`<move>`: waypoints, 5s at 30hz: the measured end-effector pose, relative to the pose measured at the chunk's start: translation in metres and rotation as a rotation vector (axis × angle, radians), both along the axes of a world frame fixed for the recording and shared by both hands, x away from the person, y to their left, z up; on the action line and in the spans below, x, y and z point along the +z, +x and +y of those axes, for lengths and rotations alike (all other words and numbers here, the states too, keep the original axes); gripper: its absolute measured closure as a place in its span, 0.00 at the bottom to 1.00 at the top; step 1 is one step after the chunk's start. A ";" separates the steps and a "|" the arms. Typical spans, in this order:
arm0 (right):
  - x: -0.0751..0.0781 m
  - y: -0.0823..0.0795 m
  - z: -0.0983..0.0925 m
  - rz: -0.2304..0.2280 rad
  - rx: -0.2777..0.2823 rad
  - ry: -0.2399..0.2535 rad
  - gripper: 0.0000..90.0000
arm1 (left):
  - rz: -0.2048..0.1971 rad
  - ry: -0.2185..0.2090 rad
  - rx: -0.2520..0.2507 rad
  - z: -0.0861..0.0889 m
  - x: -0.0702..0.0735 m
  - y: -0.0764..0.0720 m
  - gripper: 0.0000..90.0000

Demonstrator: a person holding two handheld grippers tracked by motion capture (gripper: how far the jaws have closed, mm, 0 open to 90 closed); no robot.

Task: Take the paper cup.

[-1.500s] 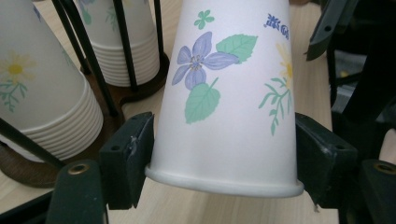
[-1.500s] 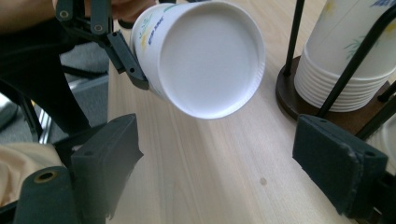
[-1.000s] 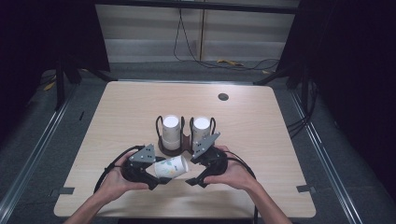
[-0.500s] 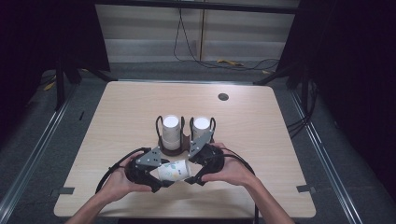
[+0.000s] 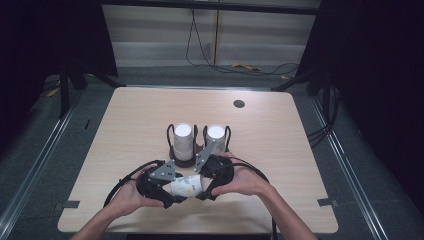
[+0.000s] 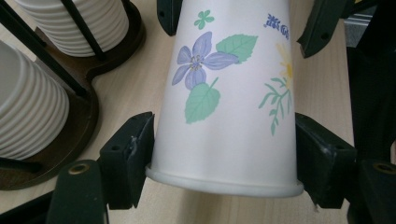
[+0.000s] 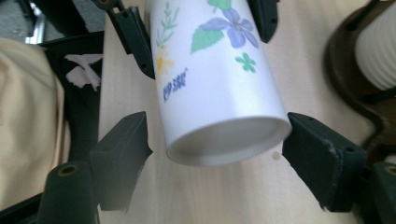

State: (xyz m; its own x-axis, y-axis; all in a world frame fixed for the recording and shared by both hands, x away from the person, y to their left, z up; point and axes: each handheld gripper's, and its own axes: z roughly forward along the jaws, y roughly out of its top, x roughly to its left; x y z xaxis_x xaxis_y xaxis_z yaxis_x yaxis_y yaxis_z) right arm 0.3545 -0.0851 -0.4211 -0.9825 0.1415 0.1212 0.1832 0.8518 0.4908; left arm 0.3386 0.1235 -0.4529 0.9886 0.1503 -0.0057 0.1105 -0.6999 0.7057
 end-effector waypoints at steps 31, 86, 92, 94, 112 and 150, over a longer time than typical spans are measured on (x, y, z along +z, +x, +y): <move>-0.004 0.001 0.007 0.050 0.061 -0.020 0.41 | 0.017 0.001 -0.033 -0.003 -0.002 -0.004 0.29; -0.009 -0.003 -0.051 -0.055 -0.238 0.420 0.42 | 0.114 -0.415 0.165 0.043 0.008 0.008 0.18; -0.013 -0.004 -0.055 -0.045 -0.262 0.482 0.42 | 0.109 -0.423 0.175 0.043 0.008 0.009 0.18; -0.015 -0.003 -0.056 -0.032 -0.270 0.518 0.42 | 0.122 -0.442 0.183 0.044 0.007 0.009 0.18; -0.027 -0.008 -0.051 -0.020 -0.265 0.640 0.42 | 0.142 -0.500 0.202 0.040 0.007 0.011 0.18; -0.032 -0.013 -0.039 -0.049 -0.191 0.638 0.42 | 0.176 -0.542 0.125 0.025 0.003 0.018 0.22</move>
State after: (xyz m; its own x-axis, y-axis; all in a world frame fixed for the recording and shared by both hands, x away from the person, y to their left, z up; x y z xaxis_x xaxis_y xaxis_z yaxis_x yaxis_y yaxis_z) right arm 0.3419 -0.1237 -0.4531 -0.9537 0.2290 0.1951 0.2671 0.3460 0.8994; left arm 0.3563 0.1487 -0.4501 0.9406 0.1958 -0.2775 0.3176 -0.2176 0.9229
